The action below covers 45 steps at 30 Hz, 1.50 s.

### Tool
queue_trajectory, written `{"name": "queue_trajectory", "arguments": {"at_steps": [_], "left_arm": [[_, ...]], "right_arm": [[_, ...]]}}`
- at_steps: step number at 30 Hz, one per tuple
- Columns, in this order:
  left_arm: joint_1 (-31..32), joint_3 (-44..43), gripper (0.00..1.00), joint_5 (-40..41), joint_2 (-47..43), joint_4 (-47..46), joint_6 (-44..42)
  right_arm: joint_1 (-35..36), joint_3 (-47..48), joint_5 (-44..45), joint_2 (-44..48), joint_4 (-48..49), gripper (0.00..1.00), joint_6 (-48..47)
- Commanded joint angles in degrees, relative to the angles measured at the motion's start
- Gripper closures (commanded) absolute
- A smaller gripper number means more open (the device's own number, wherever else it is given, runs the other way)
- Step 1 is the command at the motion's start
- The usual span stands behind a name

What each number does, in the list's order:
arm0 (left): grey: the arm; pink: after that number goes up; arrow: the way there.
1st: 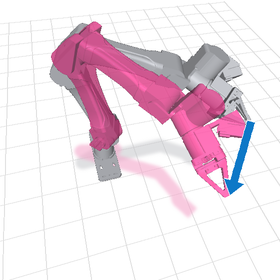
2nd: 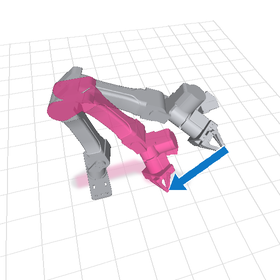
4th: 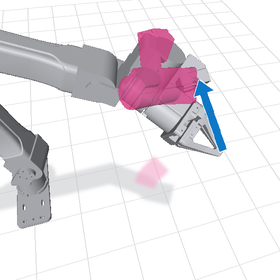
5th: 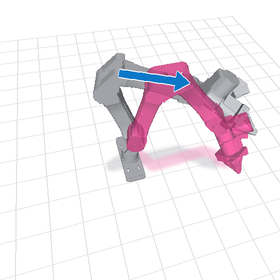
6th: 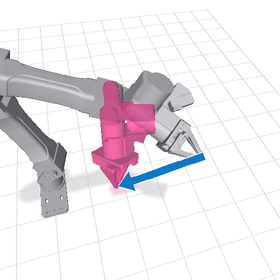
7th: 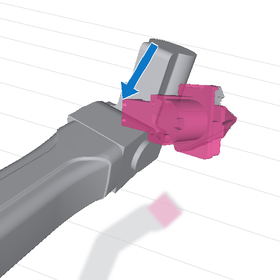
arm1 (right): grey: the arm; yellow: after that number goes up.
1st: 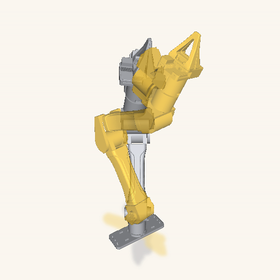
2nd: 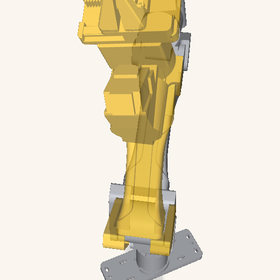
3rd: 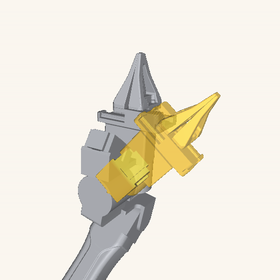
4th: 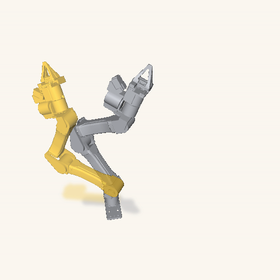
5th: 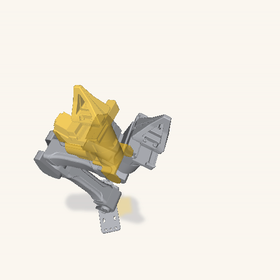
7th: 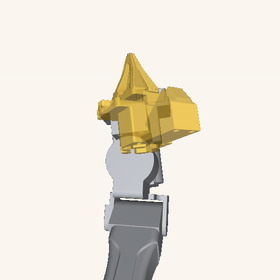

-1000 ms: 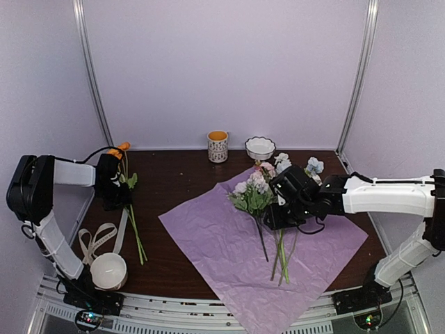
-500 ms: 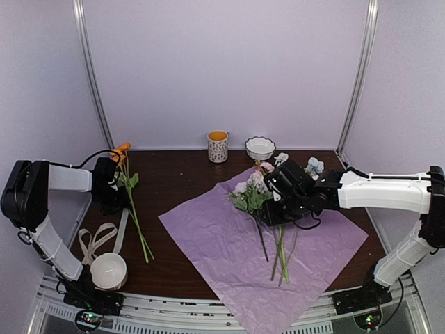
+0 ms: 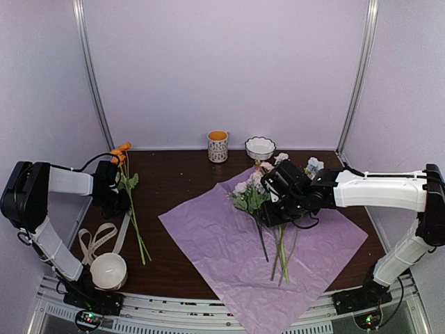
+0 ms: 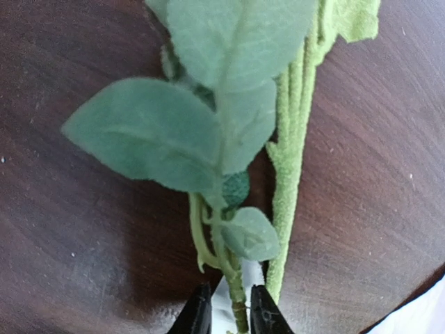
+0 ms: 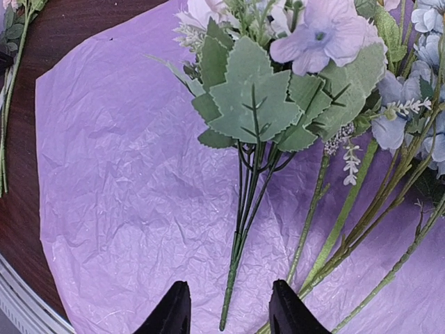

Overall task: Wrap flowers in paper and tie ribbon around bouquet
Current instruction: Pick up the fake flower from the corner of the board.

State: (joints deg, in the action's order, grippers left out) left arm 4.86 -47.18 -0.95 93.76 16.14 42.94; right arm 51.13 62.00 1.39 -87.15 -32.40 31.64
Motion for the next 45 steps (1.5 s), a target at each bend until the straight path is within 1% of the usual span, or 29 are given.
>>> {"name": "queue_trajectory", "arguments": {"at_steps": [1, 5, 6, 9, 10, 14, 18, 21, 24, 28, 29, 30, 32, 35, 37, 39, 40, 41, 43, 45], "left_arm": [[0.15, -1.4, 0.82, 1.62, 0.11, -0.74, -0.48], [0.17, -1.44, 0.83, 3.21, -1.31, -0.09, -1.36], [0.23, -1.77, 0.85, 3.9, -1.58, 0.31, -1.78], [0.13, -3.11, 0.98, 5.13, -1.9, 1.33, -2.78], [0.13, -3.51, 1.0, 5.24, -2.02, 1.54, -2.86], [0.07, -4.06, 1.0, 7.31, -4.63, 2.32, -2.91], [0.13, -4.17, 1.0, 10.68, -9.95, 3.03, -4.41], [0.27, -3.2, 1.0, 12.18, -15.26, 1.44, -6.37], [2.86, -3.43, 1.0, 17.68, -21.3, 1.0, -10.94], [10.01, -5.11, 1.0, 29.33, -29.03, 0.47, -19.97], [11.65, -5.19, 1.0, 31.25, -30.66, -0.35, -22.13], [12.9, -4.97, 1.0, 31.12, -32.36, -1.91, -24.33], [13.5, -4.18, 1.0, 23.43, -35.74, -5.96, -27.19], [14.42, -3.5, 1.0, 3.14, -38.49, -13.47, -27.03], [17.48, -4.09, 1.0, -9.13, -38.08, -18.3, -26.6], [22.15, -5.24, 1.0, -18.29, -36.71, -23.15, -26.8], [24.25, -5.89, 1.0, -22.09, -35.77, -25.77, -26.62], [26.22, -6.43, 1.0, -25.79, -34.36, -28.51, -25.9], [29.7, -7.83, 1.0, -29.6, -31.79, -33.79, -24.41], [32.86, -10.32, 1.0, -32.54, -29.12, -35.74, -24.44]], "right_arm": [[0.22, 1.44, 1.68, -0.29, -0.99, 0.6, -0.78], [0.24, 1.46, 1.52, -0.35, -1.06, 0.6, -0.83], [0.21, 1.44, 1.59, -0.32, -1.15, 0.6, -0.87], [0.19, 1.51, 1.71, -0.18, -1.39, 0.6, -0.96], [0.2, 1.61, 1.89, -0.06, -1.55, 0.6, -1.04], [0.22, 1.55, 2.49, 0.63, -1.96, 0.6, -0.95], [0.21, 1.23, 2.82, 1.28, -1.95, 0.6, -0.85], [0.24, 1.54, 3.0, 1.19, -2.04, 0.6, -1.08], [0.2, 2.28, 2.95, 0.82, -2.21, 0.6, -1.3], [0.25, 3.05, 3.17, 0.9, -2.3, 0.6, -1.65], [0.21, 3.23, 3.26, 0.93, -2.36, 0.6, -1.84], [0.24, 3.38, 3.38, 1.05, -2.41, 0.6, -1.99], [0.24, 3.77, 3.23, 1.3, -2.44, 0.6, -2.83], [0.19, 4.24, 2.34, 2.48, -1.36, 0.6, -4.81], [0.23, 4.62, 0.84, 4.14, 0.92, 0.6, -6.76], [0.19, 5.04, -2.52, 6.82, 5.4, 0.6, -8.97], [0.23, 4.91, -4.56, 8.6, 8.78, 0.6, -9.84], [0.22, 4.51, -7.11, 11.03, 14.23, 0.6, -10.67], [0.21, 2.8, -12.52, 14.78, 25.42, 0.6, -10.95], [0.24, 0.28, -17.0, 17.37, 38.08, 0.6, -9.68]]}}
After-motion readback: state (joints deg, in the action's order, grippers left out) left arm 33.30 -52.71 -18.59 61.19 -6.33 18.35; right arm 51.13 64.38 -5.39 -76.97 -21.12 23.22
